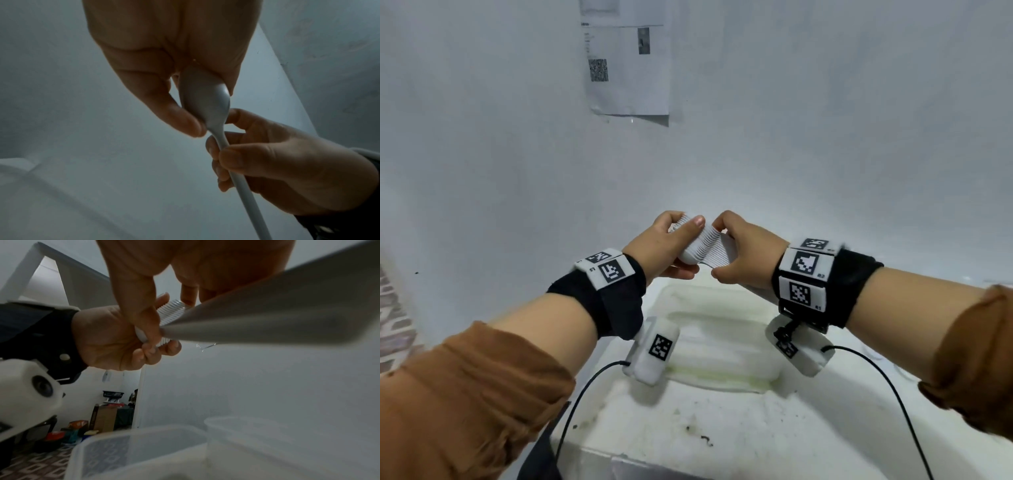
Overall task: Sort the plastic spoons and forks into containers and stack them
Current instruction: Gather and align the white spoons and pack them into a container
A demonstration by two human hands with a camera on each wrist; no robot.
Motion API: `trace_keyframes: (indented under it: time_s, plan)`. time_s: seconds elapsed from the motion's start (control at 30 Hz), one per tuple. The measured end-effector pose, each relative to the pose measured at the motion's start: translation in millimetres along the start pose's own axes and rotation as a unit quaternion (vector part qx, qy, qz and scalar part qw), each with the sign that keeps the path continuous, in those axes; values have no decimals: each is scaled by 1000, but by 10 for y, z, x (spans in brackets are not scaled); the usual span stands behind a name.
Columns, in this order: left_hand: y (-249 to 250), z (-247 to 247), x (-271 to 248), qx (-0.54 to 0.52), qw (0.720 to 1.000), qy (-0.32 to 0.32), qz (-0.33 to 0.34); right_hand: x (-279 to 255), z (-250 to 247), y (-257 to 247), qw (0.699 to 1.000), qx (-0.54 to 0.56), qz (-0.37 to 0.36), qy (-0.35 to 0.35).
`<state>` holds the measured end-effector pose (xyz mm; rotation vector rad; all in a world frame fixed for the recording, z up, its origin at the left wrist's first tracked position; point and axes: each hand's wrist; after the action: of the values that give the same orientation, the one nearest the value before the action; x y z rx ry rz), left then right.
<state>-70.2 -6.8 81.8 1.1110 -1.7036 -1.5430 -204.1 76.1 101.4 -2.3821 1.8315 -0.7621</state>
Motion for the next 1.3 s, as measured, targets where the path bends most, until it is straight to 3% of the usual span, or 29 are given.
trace_keyframes:
  time_s: [0.23,0.37,0.47,0.7,1.13,1.3]
  plan:
    - [-324,-173,28,67,996,-31,-51,35,211,2,996,-28,8,-89]
    - [-453,-355,45,148,988,11,-47,90,217,21,986,-75,10,-151]
    - [-542,-436,10,246,966,24,-71,161,250,35,974,-117,14,-192]
    - [-793,-423,-1,397,907,-41,-134,301,468,33,937,-192,-3,-293]
    - [-894,-448,52,425,895,-53,-127,403,739,17,873,-225,-36,-431]
    - [-910,-462,74,408,902,-72,-123,385,779,6,863,-229,-46,-448]
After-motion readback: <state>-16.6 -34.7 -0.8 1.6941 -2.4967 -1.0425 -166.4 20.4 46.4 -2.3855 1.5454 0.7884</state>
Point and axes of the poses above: each hand's wrist, its own x-axis towards the middle knuckle, its own z-axis out of the palm, y = z × x, and after that the axes turned 15 degrees about -z, right-handed
